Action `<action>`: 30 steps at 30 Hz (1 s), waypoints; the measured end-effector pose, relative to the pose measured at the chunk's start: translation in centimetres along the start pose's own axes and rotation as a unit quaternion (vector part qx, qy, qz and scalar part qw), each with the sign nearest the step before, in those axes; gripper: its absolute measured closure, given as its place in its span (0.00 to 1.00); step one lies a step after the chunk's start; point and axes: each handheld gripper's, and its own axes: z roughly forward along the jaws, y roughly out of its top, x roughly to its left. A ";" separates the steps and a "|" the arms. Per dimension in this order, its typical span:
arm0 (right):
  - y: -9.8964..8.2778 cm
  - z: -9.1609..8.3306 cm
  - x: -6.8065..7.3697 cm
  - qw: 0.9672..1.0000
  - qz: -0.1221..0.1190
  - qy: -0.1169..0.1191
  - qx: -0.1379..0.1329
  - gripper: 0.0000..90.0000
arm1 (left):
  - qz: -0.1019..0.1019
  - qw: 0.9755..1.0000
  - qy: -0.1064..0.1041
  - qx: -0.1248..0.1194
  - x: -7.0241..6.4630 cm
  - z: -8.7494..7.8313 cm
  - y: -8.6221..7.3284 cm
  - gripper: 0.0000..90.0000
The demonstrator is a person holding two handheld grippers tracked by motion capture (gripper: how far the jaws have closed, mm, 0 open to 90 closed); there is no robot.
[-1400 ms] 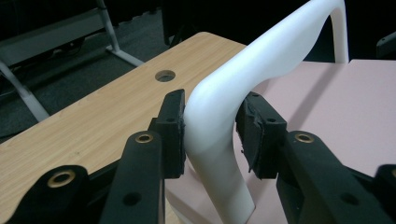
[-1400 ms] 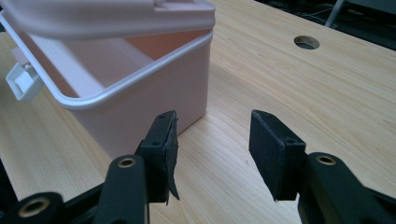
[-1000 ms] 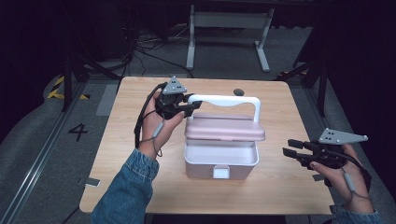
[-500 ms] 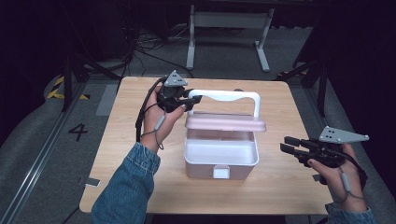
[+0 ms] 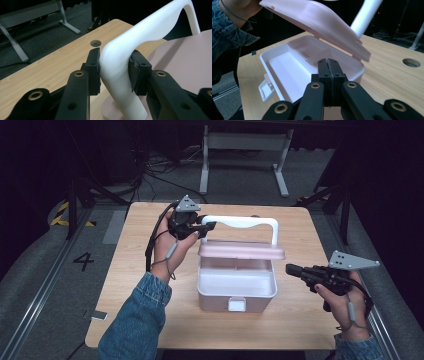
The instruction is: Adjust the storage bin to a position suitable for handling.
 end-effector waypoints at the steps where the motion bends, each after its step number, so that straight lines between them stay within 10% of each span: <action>1: 0.1 0.3 0.1 1.000 -0.001 0.004 -0.001 1.00 | 0.000 1.000 0.000 0.000 0.0 0.0 0.0 0.73; 17: 1.2 1.7 0.6 1.000 -0.003 -0.006 -0.022 1.00 | 0.004 1.000 -0.001 -0.006 -0.1 -0.1 -0.2 0.72; 30: 1.2 1.7 0.4 1.000 0.003 -0.007 -0.024 1.00 | 0.025 0.999 0.010 -0.029 0.0 -2.9 -0.6 0.47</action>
